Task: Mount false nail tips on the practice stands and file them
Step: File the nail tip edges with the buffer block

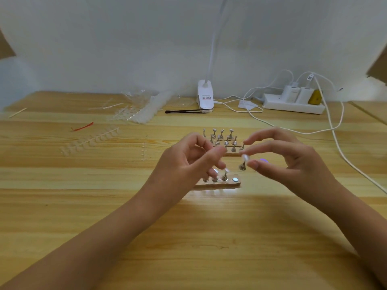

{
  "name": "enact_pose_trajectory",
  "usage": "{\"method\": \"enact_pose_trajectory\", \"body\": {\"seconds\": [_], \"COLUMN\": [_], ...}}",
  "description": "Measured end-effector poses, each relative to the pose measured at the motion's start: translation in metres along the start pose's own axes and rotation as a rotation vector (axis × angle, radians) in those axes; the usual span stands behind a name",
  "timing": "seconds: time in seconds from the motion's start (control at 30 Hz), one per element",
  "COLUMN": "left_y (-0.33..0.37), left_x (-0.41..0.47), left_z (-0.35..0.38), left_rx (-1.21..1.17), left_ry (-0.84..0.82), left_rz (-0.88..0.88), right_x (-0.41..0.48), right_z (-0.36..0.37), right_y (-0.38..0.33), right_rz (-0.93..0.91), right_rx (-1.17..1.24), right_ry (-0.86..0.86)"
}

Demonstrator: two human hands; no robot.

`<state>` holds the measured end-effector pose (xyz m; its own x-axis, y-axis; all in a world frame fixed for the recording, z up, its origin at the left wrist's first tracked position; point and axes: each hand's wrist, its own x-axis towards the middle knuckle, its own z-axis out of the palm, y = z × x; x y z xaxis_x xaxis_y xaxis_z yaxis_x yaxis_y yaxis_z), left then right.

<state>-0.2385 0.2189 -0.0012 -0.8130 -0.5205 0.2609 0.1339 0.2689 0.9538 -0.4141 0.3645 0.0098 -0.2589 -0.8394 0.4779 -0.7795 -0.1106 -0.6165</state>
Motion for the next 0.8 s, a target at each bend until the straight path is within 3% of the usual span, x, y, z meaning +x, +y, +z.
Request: {"method": "enact_pose_trajectory", "body": {"seconds": [0.23, 0.6, 0.8], "left_y": [-0.003, -0.009, -0.022], "left_x": [0.009, 0.013, 0.015], "left_z": [-0.01, -0.015, -0.013], "left_rx": [-0.114, -0.317, -0.298], "left_ry": [0.219, 0.357, 0.404], "left_rz": [0.059, -0.031, -0.034], "right_x": [0.001, 0.0, -0.002], "right_z": [0.008, 0.014, 0.021], "right_y": [0.024, 0.033, 0.017], "right_rz": [0.154, 0.07, 0.072], "right_rx": [-0.092, -0.293, -0.324], "right_ry": [-0.142, -0.265, -0.252]}}
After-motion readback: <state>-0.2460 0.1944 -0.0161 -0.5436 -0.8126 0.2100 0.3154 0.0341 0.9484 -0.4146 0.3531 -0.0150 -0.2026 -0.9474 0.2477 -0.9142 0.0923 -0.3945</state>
